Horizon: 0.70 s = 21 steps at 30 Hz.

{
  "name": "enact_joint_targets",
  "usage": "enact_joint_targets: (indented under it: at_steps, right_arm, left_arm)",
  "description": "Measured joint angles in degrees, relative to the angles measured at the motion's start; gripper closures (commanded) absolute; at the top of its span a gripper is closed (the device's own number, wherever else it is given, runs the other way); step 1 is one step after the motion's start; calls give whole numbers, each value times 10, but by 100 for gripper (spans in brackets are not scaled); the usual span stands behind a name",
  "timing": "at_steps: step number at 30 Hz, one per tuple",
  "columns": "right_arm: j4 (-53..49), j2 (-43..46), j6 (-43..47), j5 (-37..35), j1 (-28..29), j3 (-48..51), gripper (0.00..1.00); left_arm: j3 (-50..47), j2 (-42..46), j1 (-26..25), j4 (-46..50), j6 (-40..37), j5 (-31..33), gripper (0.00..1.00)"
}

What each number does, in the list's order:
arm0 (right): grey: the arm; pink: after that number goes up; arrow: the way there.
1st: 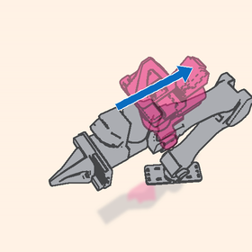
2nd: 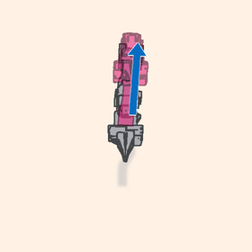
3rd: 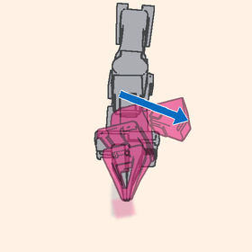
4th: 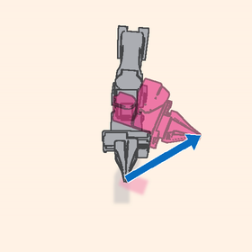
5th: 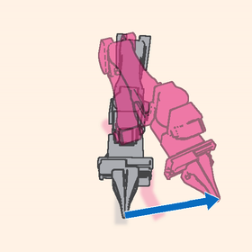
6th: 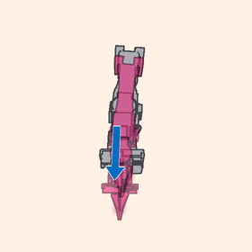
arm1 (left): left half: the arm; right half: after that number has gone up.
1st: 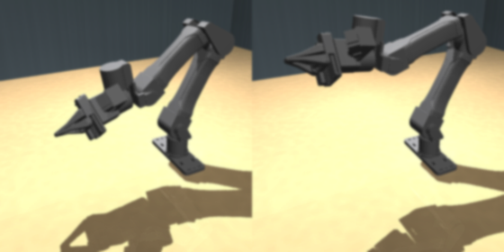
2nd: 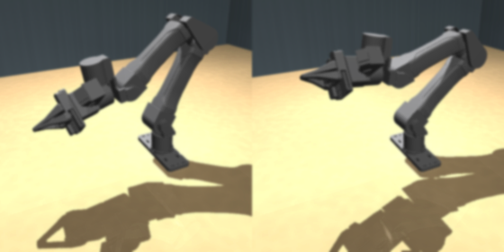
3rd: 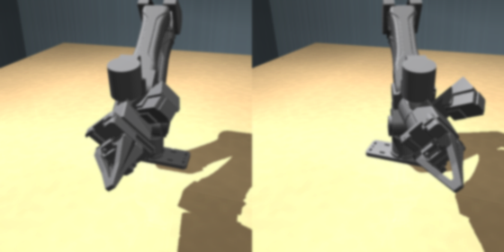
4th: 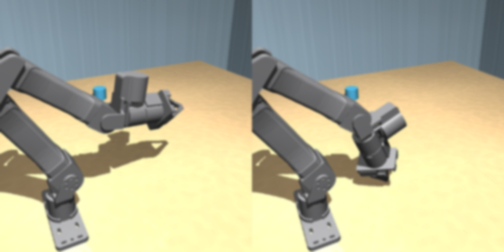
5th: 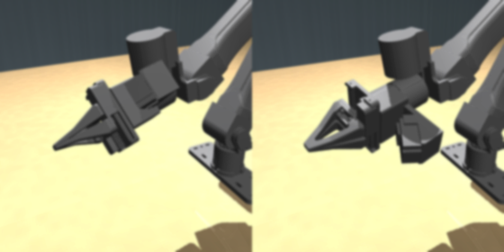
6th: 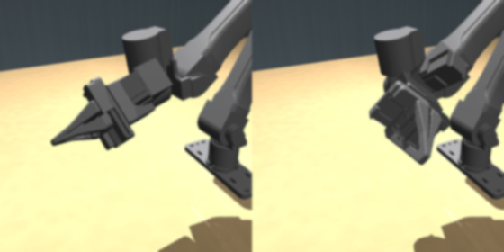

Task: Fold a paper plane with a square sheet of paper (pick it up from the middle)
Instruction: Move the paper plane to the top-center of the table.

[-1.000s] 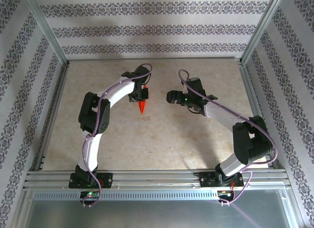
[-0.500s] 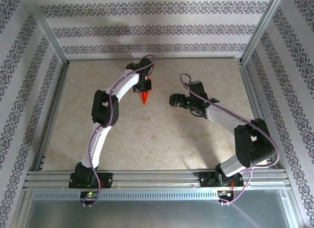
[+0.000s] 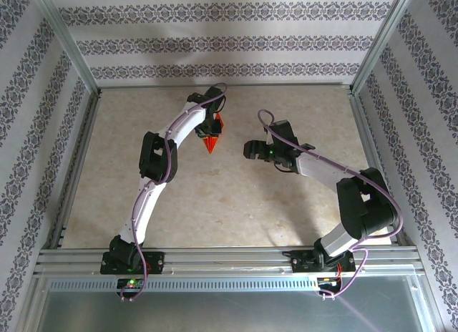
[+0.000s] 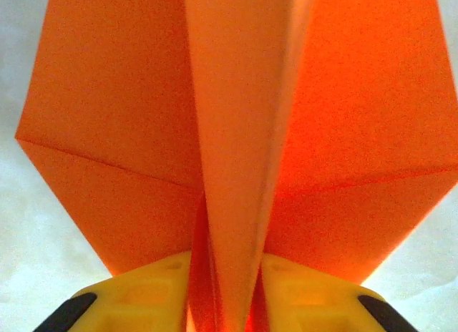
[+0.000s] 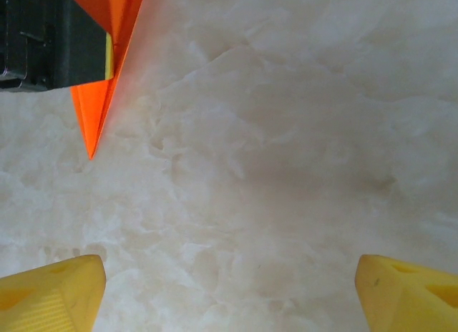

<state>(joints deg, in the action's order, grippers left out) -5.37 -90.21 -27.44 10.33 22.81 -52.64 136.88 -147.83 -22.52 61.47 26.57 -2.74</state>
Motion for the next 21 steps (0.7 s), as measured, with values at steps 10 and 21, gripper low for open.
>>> enact_joint_targets:
  at_steps: [10, 21]
  right_arm:
    - [0, -3, -9, 3, 3, 0, 9]
    - [0, -7, -11, 7, 3, 0, 9]
  left_arm:
    - [4, -4, -7, 1, 28, 9, 65]
    - [14, -13, -17, 8, 35, 38, 62]
